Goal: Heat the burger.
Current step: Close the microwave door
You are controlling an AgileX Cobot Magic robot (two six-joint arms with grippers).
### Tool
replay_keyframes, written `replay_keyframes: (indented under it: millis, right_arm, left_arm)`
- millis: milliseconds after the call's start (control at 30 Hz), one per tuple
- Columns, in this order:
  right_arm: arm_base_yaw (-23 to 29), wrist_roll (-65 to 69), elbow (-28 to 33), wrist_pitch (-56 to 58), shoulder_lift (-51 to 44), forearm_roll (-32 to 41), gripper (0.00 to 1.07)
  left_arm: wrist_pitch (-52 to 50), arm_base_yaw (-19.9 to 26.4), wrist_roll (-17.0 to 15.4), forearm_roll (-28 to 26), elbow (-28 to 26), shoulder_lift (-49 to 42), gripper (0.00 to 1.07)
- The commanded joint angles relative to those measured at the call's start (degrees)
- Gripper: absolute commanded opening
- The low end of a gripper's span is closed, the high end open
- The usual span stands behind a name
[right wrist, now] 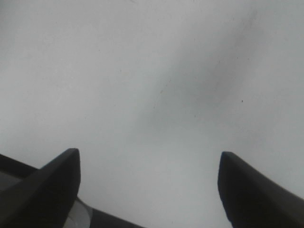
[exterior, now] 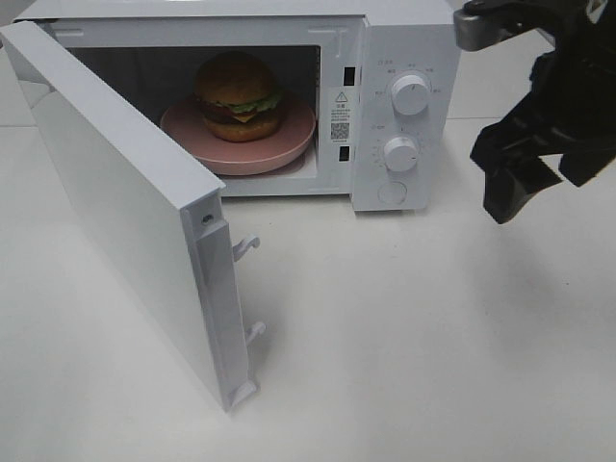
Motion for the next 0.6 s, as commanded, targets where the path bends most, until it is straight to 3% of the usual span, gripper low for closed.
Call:
replay_keyframes:
  millis: [33,233,600]
  right_arm:
    - [-2.1,0.3,0.4,2.6,-1.8,1.6,0.76]
    - [-3.1,1.1,1.1,4.1,-8.4,-0.9,0.76]
    - [-3.1,1.7,14.3,2.7,-26.6,-0.9,0.76]
  left_arm:
    - [-0.2,-0.2,-0.2,0.0,0.1,-1.3,1.00]
    - [-0.2,-0.2,-0.2,0.0,0.1,-1.3,1.00]
    - [-0.2,-0.2,-0.2,0.0,0.1,-1.3,1.00]
